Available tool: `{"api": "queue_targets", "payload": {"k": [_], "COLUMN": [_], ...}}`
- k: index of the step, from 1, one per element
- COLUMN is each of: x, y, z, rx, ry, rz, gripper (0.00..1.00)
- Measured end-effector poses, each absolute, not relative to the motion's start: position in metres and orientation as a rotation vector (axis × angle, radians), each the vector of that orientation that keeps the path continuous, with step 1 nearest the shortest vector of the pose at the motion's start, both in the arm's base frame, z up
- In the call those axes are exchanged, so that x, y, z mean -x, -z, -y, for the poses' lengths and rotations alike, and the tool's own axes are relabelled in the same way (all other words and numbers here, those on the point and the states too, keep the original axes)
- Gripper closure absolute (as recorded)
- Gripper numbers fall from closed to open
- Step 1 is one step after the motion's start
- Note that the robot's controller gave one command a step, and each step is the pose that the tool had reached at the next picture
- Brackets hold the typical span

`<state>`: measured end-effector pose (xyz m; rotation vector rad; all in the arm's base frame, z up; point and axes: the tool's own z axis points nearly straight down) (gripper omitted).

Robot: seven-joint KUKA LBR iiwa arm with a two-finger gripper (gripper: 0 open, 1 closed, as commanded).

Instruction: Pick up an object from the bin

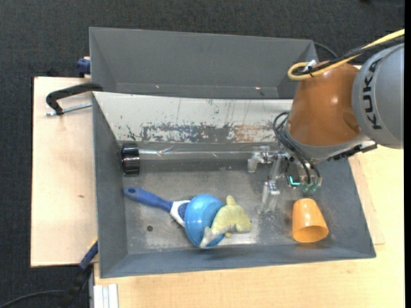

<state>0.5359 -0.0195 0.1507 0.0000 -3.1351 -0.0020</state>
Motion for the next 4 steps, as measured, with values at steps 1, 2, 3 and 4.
{"api": "queue_targets", "payload": {"k": [1, 2, 3, 4], "x": [-0.496, -0.495, -0.543, -0.511], "y": [-0.104, -0.098, -0.084, -0.075], "z": [-0.032, -0.039, 0.083, 0.108], "rx": [-0.237, -0.134, 0.057, -0.606], "ry": [0.004, 0.002, -0.006, 0.014], "rz": [3.128, 3.137, 3.149, 3.093], "gripper": [0.00, 0.00, 0.00, 0.00]}}
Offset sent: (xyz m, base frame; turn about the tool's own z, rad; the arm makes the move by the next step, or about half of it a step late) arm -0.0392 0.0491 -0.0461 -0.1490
